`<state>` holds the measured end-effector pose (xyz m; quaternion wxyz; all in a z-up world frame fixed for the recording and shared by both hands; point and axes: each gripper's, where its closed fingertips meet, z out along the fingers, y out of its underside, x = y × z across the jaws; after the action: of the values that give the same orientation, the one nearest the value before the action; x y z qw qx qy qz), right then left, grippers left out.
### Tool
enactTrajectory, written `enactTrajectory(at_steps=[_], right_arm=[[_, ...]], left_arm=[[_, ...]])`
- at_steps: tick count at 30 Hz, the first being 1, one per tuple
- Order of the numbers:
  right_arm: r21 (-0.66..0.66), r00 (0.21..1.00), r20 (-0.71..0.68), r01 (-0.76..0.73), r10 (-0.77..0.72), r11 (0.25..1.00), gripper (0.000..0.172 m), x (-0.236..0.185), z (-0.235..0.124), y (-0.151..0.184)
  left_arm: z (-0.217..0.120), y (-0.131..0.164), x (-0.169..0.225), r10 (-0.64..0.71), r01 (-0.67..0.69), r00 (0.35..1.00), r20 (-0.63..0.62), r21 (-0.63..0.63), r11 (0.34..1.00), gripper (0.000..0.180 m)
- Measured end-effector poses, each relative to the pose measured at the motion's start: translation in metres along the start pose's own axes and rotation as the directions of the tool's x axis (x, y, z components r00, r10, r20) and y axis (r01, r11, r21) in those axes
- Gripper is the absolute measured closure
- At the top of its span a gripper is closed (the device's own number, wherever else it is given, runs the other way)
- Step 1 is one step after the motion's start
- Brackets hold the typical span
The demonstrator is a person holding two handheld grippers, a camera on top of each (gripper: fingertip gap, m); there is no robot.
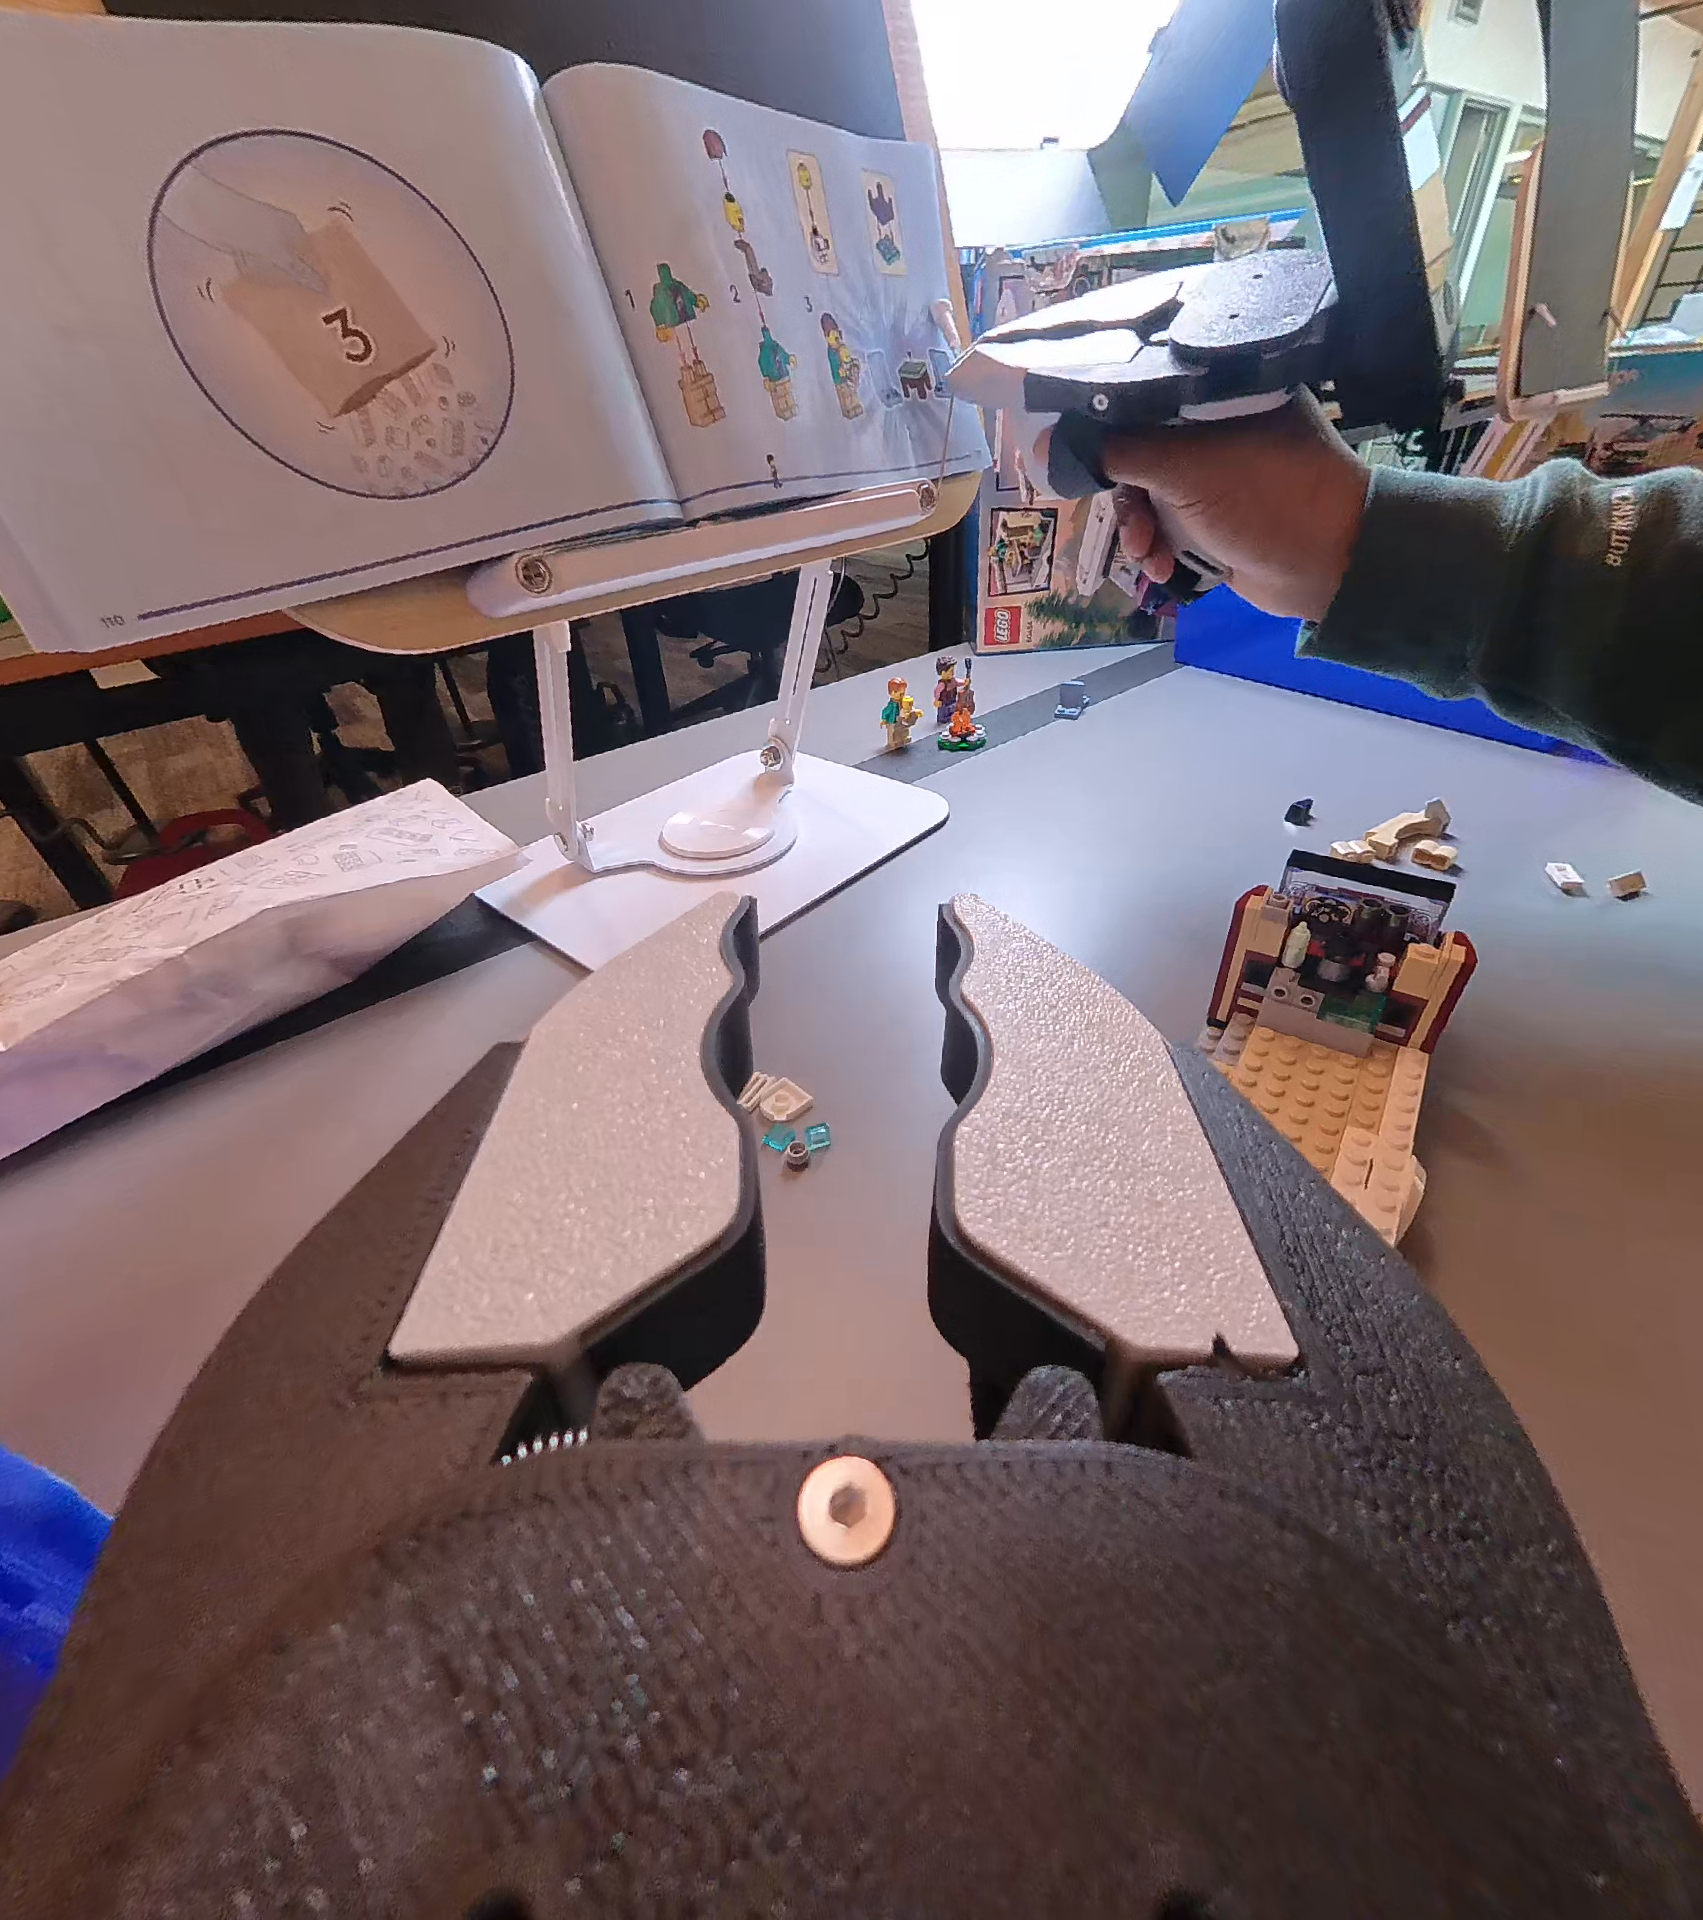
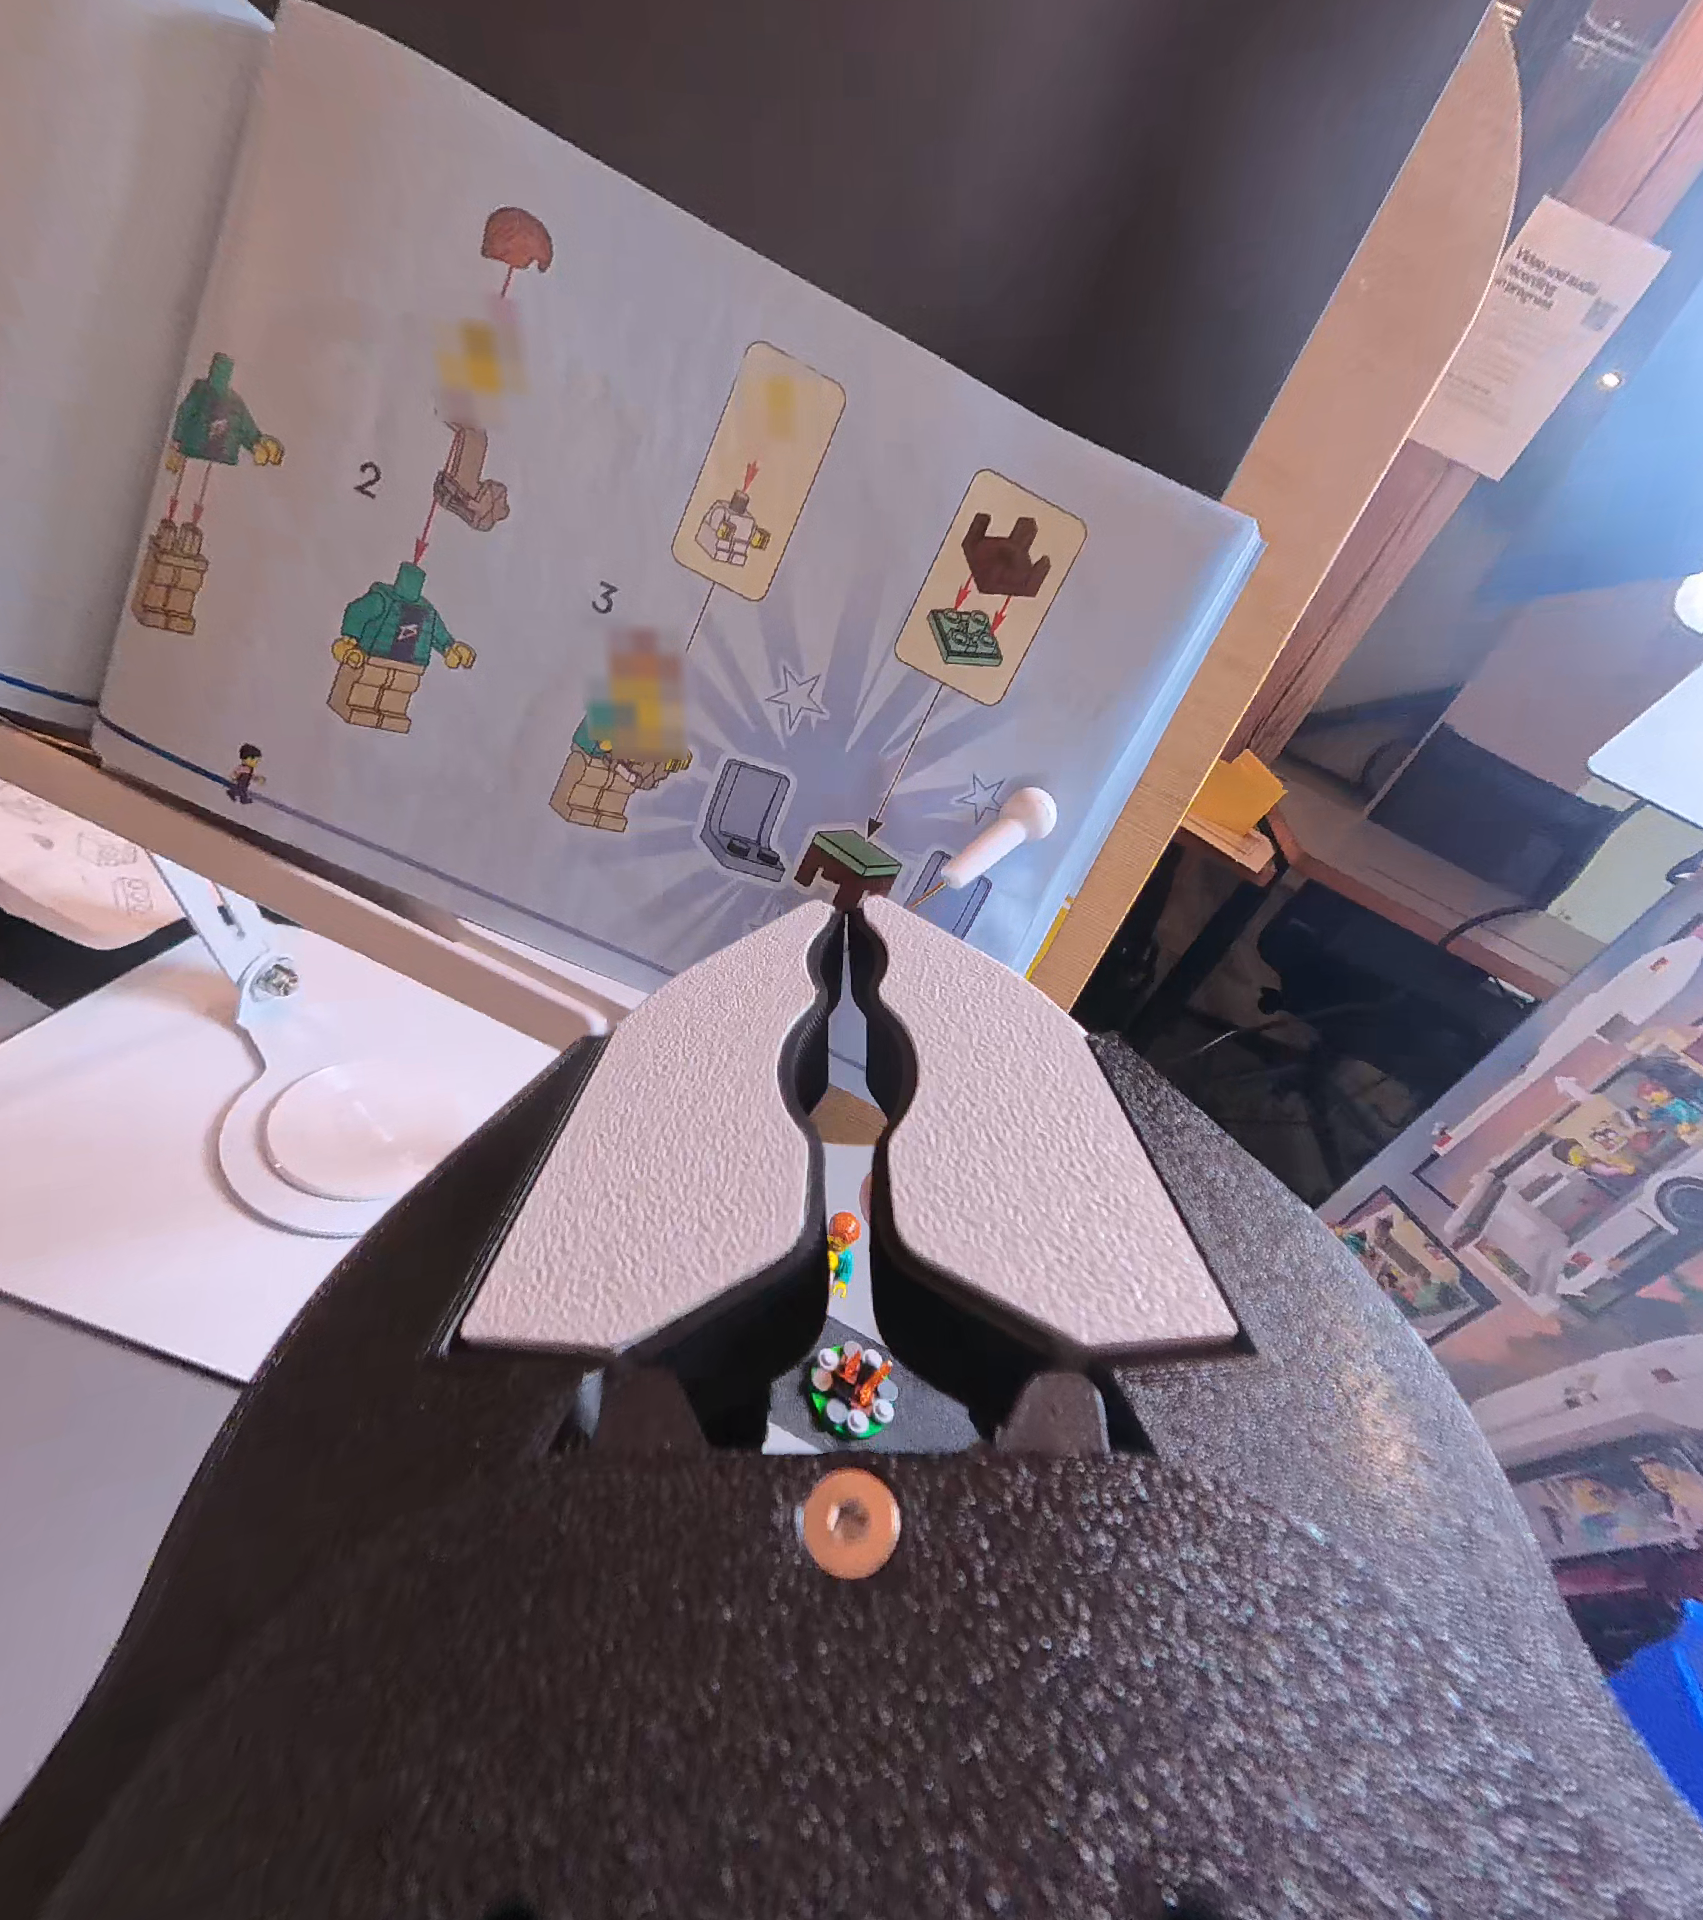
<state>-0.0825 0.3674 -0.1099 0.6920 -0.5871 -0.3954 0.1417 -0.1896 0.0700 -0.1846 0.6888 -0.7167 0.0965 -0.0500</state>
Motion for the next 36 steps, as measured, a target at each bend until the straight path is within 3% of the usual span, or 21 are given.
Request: enactTrajectory(at_steps=[14,23,36], right_arm=[[0.016,1.0,0.001,-0.01,0.01,1.0,0.169,0.006,-0.001,-0.016],[-0.022,0.999,0.04,0.031,-0.03,0.999,0.16,-0.005,-0.011,0.0],[-0.007,0.998,0.034,0.054,-0.054,0.998,0.156,-0.015,-0.008,-0.005]], left_arm=[[-0.002,-0.002,-0.003,0.007,-0.007,1.0,0.013,0.005,1.0,0.148],[-0.001,-0.002,0.003,0.013,-0.013,1.0,-0.007,0.001,1.0,0.148],[0.0,0.006,-0.002,0.023,-0.023,1.0,0.014,-0.03,0.999,0.148]])
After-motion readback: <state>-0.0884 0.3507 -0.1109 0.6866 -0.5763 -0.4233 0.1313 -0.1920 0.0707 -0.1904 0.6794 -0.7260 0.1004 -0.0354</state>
